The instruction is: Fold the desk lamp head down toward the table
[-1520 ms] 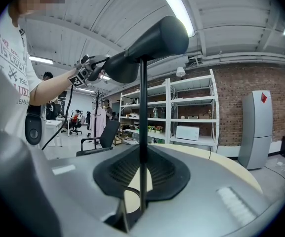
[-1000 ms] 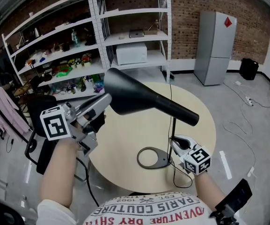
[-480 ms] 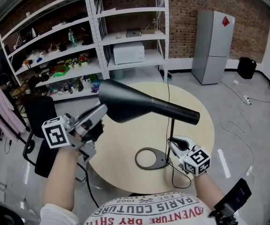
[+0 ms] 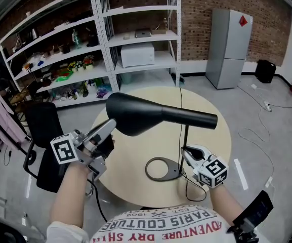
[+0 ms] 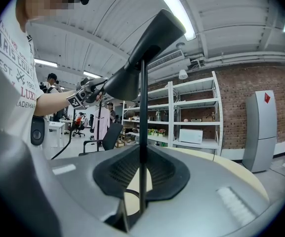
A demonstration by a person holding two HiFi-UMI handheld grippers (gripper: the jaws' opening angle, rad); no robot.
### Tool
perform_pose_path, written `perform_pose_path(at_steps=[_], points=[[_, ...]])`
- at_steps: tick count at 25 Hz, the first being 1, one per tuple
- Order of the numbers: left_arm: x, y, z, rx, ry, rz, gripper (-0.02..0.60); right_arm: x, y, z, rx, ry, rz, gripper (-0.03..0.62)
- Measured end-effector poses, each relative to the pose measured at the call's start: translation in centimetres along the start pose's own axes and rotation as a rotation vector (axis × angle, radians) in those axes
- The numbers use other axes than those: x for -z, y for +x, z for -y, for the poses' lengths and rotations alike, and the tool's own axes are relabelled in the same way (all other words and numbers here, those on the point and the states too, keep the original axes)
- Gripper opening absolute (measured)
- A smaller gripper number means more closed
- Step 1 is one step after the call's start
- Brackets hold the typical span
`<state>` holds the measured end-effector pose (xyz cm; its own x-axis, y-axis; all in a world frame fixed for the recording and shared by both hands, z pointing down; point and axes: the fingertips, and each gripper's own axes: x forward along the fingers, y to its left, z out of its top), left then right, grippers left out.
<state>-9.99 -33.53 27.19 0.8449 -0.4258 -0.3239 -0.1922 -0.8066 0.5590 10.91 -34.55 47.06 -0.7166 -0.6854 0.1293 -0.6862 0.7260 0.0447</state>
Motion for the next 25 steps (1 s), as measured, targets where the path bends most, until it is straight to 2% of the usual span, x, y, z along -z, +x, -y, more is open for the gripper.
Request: perform_pose_path(at_steps=[14, 25], points=[[3.5, -1.1, -2.0, 0.026, -0.114, 0.051, 0.021, 0.1, -0.4, 0.2, 0.006, 0.013, 0.026, 0.038], [4.9, -1.5, -2.5, 0.042, -0.151, 0.067, 0.021, 0.0, -0.6, 0.1, 0.002, 0.016, 0.038, 0.038]])
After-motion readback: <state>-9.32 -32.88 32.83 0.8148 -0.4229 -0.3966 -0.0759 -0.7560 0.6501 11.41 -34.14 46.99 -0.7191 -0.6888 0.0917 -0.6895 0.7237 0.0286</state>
